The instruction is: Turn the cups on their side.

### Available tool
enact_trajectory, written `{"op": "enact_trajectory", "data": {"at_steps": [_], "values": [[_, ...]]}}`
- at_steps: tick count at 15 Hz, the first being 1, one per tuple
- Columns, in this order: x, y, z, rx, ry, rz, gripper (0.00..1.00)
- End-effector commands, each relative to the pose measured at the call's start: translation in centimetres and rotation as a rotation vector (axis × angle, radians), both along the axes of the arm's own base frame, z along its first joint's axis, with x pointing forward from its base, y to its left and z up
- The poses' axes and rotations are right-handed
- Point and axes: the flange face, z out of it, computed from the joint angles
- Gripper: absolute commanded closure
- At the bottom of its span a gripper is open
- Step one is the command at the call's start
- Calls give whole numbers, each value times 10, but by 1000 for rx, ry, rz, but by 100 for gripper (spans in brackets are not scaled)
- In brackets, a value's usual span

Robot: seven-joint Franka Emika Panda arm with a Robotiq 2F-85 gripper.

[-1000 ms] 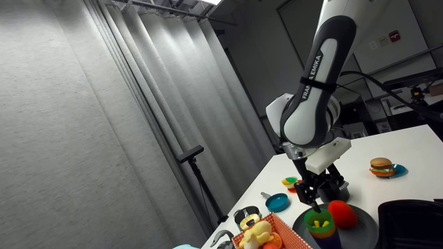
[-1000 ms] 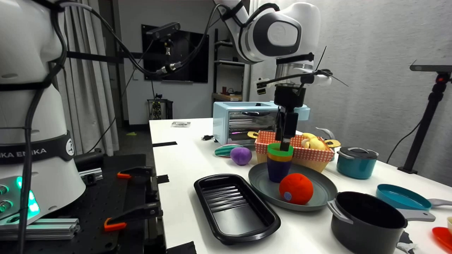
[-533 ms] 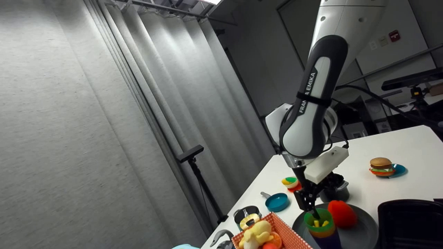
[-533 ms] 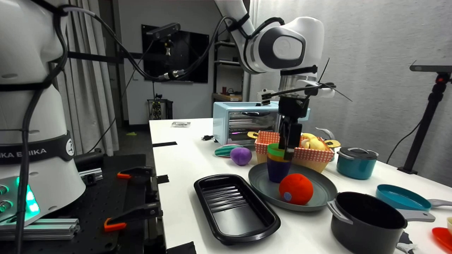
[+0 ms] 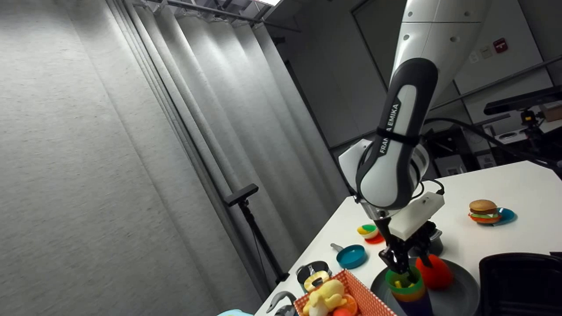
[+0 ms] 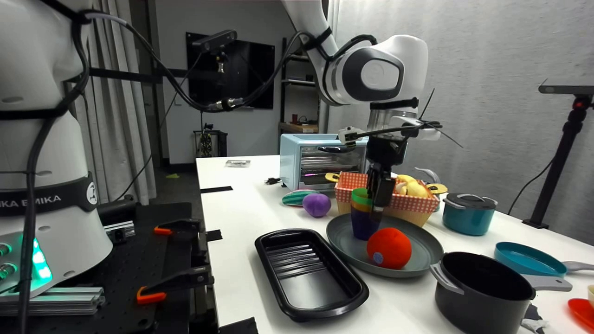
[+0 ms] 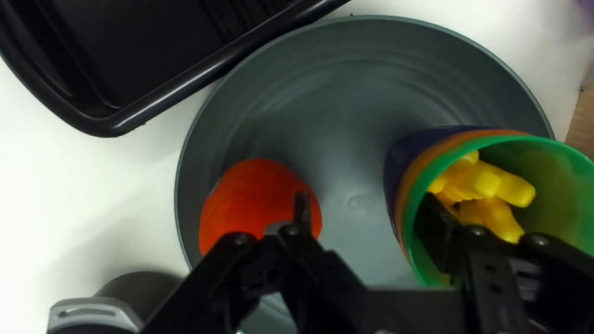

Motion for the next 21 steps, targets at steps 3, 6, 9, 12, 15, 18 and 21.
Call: {"op": "enact_trajectory", "data": {"at_steps": [3,6,9,12,15,18,21], "values": [[3,2,6,-3,-14,-5,85],[1,7,11,-24,-14,1,100],[3,14,26,-59,-54,-9,98],[10,13,42,-159,-114,-25,98],[18,11,56,-309,-180,-13,98],[22,14,60,-432,-211,2,98],[21,27,53,-513,-218,41,98]]}}
